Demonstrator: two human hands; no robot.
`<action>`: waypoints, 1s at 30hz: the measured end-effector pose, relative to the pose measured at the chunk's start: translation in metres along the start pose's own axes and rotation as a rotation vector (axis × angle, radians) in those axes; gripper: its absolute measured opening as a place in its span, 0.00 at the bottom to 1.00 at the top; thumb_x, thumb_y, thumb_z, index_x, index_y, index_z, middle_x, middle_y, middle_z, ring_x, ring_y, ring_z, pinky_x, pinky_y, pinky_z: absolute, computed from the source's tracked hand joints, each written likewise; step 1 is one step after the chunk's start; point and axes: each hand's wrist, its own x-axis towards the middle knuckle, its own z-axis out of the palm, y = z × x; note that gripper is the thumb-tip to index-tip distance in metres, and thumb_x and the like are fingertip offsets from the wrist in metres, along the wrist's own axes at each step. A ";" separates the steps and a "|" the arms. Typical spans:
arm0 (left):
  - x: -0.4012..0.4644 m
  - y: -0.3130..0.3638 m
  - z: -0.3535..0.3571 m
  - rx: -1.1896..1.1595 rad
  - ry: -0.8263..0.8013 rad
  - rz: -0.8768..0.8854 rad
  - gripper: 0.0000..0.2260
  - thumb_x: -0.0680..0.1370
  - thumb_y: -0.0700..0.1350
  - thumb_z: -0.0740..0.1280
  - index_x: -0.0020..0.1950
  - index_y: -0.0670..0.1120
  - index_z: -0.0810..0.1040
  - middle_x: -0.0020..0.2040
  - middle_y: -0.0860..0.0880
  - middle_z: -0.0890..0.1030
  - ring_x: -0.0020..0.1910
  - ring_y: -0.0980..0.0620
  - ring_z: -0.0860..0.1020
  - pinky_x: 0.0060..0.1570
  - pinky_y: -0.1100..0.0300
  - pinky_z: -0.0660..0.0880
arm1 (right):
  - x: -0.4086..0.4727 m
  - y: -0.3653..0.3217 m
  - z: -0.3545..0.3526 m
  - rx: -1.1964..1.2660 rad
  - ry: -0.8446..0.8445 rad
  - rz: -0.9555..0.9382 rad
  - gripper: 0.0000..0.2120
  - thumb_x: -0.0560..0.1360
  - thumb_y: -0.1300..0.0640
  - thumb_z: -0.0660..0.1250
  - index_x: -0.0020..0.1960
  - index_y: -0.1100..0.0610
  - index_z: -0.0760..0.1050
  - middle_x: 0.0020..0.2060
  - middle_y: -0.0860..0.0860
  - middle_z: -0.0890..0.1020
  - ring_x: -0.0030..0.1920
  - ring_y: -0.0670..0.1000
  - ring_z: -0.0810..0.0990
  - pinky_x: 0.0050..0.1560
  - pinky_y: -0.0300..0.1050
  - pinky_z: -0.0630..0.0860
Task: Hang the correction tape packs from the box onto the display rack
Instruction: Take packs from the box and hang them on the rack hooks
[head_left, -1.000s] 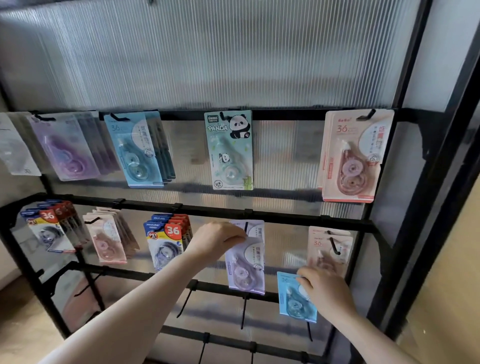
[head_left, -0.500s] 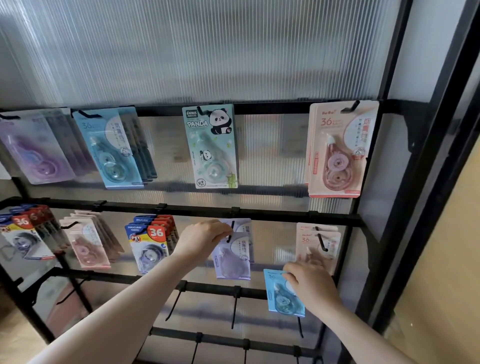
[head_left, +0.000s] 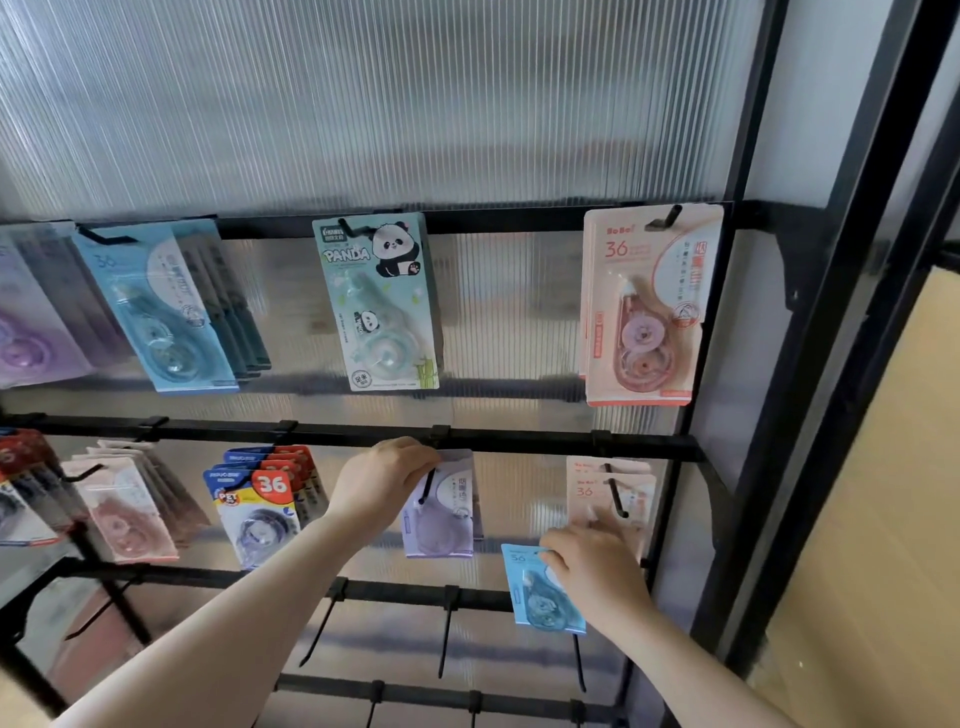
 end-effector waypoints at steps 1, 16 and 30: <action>0.000 -0.001 0.000 0.005 0.007 0.008 0.08 0.76 0.43 0.65 0.51 0.46 0.83 0.47 0.48 0.82 0.42 0.46 0.81 0.31 0.58 0.73 | 0.001 0.000 0.002 -0.009 0.003 -0.004 0.07 0.77 0.52 0.64 0.44 0.52 0.79 0.39 0.47 0.83 0.40 0.48 0.80 0.52 0.44 0.74; -0.019 0.001 -0.008 0.098 0.099 -0.040 0.10 0.70 0.41 0.74 0.51 0.45 0.82 0.47 0.47 0.82 0.44 0.46 0.81 0.27 0.57 0.76 | -0.008 -0.013 0.003 0.035 0.021 -0.061 0.12 0.80 0.51 0.57 0.52 0.54 0.77 0.49 0.47 0.82 0.48 0.47 0.79 0.36 0.31 0.58; -0.110 -0.048 -0.047 0.226 0.006 -0.153 0.15 0.69 0.47 0.75 0.54 0.48 0.80 0.56 0.48 0.80 0.56 0.46 0.78 0.50 0.50 0.77 | -0.004 -0.072 0.027 0.057 -0.026 -0.134 0.10 0.79 0.53 0.60 0.44 0.56 0.76 0.41 0.49 0.81 0.41 0.49 0.78 0.38 0.43 0.71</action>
